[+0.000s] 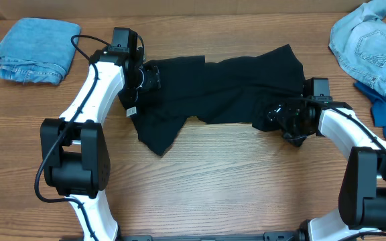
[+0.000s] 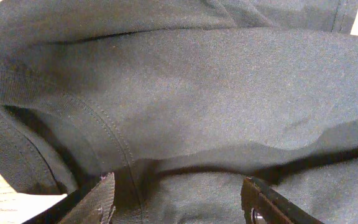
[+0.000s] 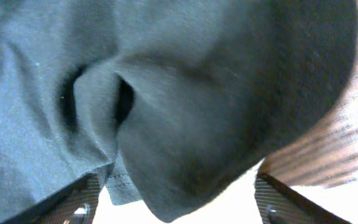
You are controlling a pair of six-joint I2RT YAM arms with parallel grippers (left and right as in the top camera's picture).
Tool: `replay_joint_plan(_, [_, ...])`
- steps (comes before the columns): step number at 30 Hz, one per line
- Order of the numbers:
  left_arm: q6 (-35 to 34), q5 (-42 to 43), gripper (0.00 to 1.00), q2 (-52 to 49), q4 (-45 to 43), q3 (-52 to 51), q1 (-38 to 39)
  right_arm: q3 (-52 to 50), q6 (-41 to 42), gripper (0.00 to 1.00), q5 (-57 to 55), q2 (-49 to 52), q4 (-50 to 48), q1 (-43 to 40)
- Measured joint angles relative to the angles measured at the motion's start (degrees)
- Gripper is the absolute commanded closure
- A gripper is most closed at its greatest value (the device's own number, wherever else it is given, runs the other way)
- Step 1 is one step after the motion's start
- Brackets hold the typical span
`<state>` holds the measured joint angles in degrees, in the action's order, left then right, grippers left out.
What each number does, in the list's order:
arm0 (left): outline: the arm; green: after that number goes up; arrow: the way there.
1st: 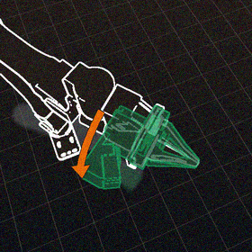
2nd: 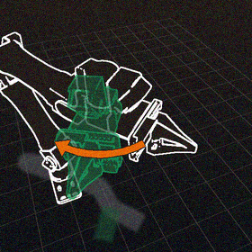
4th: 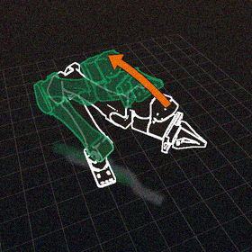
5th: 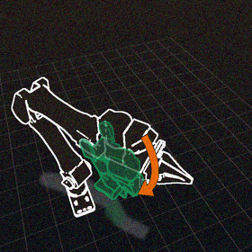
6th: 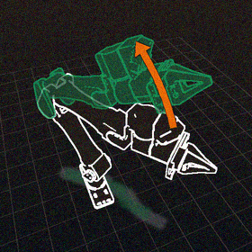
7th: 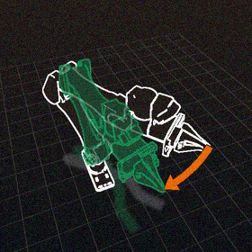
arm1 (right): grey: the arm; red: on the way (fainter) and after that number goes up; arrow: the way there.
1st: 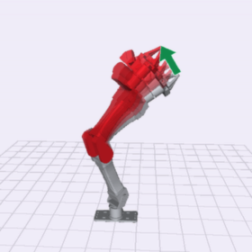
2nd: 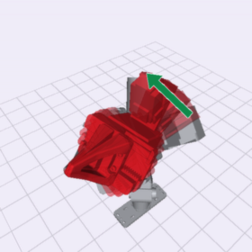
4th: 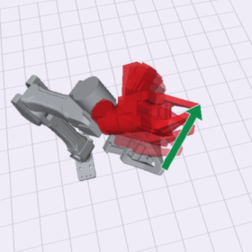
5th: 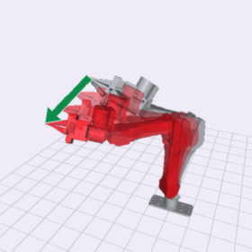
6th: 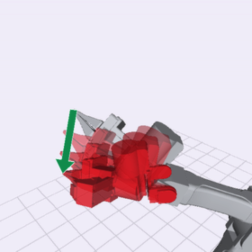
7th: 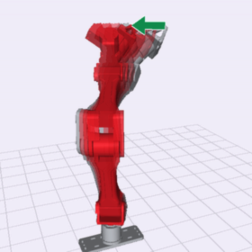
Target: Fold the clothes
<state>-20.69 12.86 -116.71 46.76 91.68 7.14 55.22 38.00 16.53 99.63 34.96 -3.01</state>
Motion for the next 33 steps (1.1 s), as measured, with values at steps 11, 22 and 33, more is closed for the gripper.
replay_joint_plan(11, [0.1,0.0,0.27,0.0,0.0,0.0,0.0,0.0,-0.3,0.83,-1.4,0.1,-1.5,0.0])
replay_joint_plan(22, [0.1,0.0,0.26,0.0,0.4,0.0,0.0,7.0,-9.7,0.96,-5.2,-7.8,18.4,0.0])
replay_joint_plan(33, [0.1,0.0,0.25,0.0,0.4,0.0,0.0,28.6,-17.5,0.96,-9.9,-12.5,33.4,-1.2])
